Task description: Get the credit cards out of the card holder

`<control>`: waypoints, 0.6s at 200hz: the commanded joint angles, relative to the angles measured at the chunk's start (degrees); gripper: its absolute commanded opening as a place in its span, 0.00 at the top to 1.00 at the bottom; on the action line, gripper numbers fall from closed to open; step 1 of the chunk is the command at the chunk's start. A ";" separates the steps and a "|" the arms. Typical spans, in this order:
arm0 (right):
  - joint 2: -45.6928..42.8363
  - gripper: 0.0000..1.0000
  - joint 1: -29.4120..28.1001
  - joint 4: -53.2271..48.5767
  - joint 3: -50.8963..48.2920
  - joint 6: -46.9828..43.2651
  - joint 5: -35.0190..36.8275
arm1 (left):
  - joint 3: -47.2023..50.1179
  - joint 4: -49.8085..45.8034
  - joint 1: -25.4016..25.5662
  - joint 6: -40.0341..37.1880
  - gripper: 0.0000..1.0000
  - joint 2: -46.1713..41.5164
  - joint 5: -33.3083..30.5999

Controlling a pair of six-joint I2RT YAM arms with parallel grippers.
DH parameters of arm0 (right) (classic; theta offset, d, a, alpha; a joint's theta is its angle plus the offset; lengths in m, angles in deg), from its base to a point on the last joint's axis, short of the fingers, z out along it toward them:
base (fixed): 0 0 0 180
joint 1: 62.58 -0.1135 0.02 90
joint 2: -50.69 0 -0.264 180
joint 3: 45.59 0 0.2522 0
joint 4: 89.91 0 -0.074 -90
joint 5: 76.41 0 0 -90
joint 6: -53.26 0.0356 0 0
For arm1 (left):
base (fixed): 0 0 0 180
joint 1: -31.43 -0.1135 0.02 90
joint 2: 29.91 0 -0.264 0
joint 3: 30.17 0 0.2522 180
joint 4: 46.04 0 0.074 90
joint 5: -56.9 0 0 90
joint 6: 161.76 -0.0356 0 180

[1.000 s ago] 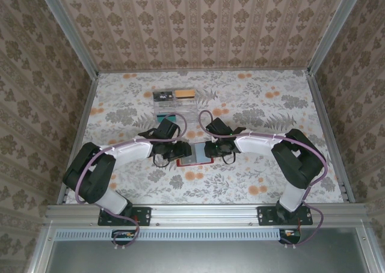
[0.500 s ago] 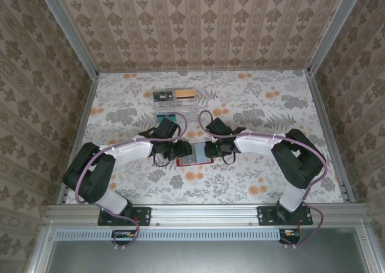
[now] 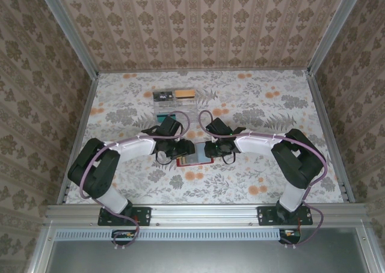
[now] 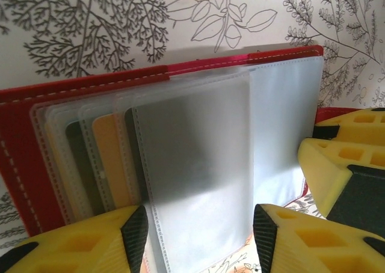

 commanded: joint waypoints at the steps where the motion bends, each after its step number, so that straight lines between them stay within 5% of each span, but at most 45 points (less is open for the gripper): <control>1: 2.71 0.74 -0.92 -0.44 -0.76 1.01 -0.26 | -0.85 0.02 0.60 -1.27 0.45 2.58 1.99; 72: 2.67 0.74 -0.92 -0.43 -0.88 1.13 -0.12 | -2.72 0.94 1.12 -2.36 0.33 1.49 3.70; 120: 1.69 0.72 -0.92 -0.09 -1.52 1.80 1.35 | -4.65 0.18 1.48 -2.67 0.34 0.31 3.83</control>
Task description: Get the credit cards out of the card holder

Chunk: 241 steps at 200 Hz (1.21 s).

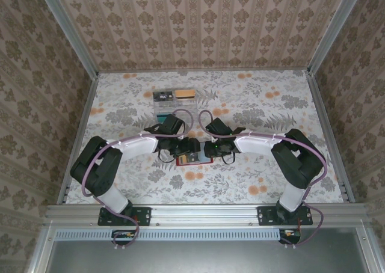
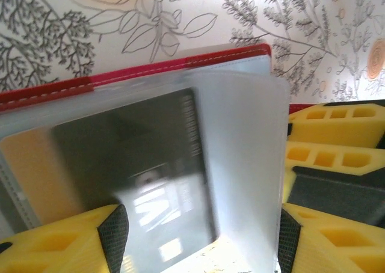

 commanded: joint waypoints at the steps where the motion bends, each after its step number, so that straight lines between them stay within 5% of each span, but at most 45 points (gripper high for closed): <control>1: 1.63 0.72 -0.72 -0.57 -1.53 1.03 1.25 | -2.22 -1.25 0.72 -1.34 0.34 -0.97 0.74; 90: -7.41 0.70 1.31 -0.97 -5.65 4.21 8.78 | -5.94 0.65 1.87 -1.43 0.40 3.72 3.71; 142: -8.93 0.67 1.82 -1.06 -3.83 3.36 5.44 | -2.15 -2.33 -0.05 -1.76 0.44 -2.34 0.01; 185: -7.19 0.70 0.85 1.28 -0.64 2.41 -1.66 | 3.44 -4.88 -2.86 -2.75 0.74 -7.12 -3.39; 206: -4.51 0.72 0.29 2.45 1.23 2.57 -6.43 | 5.03 -4.32 -3.53 -2.85 1.00 -6.60 -3.50; 241: -0.36 0.77 0.20 3.80 2.45 3.60 -10.50 | 6.21 -2.64 -3.54 -2.62 1.00 -4.37 -3.16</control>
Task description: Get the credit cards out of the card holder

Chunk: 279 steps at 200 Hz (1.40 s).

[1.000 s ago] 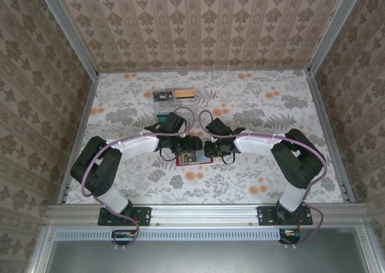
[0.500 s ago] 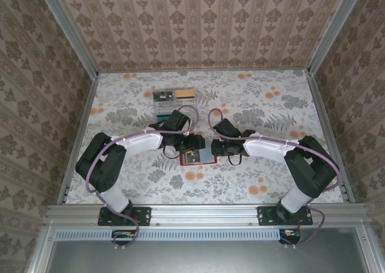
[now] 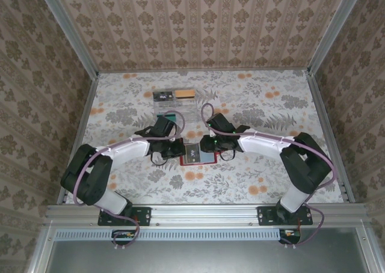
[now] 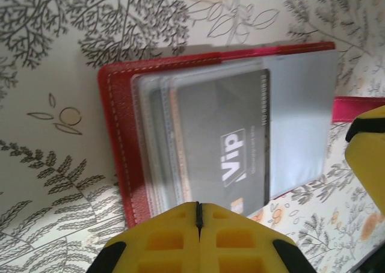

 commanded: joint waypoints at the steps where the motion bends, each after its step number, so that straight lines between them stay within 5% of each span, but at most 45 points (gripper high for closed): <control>1: 3.09 0.77 -0.20 0.84 1.10 0.53 -5.24 | 0.94 0.40 -0.06 -0.39 1.00 1.56 -0.45; 153: 8.79 0.78 1.13 5.46 0.07 3.05 -12.22 | 1.25 1.36 0.73 0.20 1.00 4.77 -0.20; 190: 8.26 1.00 1.43 5.30 -0.45 3.11 -11.88 | 0.99 0.44 0.80 0.32 1.00 4.96 -0.81; 279: 3.47 1.00 4.99 4.14 -4.42 2.13 -10.23 | 1.41 -1.97 0.29 0.55 1.00 4.86 -2.69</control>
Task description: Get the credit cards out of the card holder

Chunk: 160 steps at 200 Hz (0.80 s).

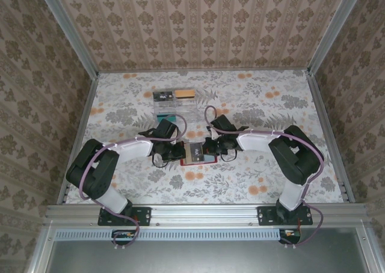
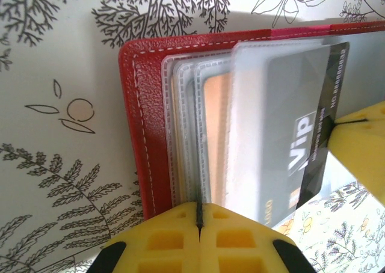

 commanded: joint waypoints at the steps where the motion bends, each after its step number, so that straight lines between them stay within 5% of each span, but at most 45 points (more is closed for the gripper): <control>1: -1.70 1.00 0.55 -1.39 -1.14 -0.84 0.52 | 0.63 -3.22 -0.11 0.53 1.00 1.36 -2.21; 23: -1.48 1.00 0.54 -1.16 -1.11 -0.71 -0.03 | 0.07 -3.55 -0.13 0.31 1.00 1.06 -2.10; 69: -1.25 0.79 0.29 -0.85 -0.58 -0.54 -0.47 | -3.20 -7.52 -0.11 -0.45 0.98 -2.80 -4.01; 160: 0.71 0.75 -0.35 1.19 0.35 0.65 -2.33 | -6.76 -2.25 0.85 -0.91 0.96 1.44 0.73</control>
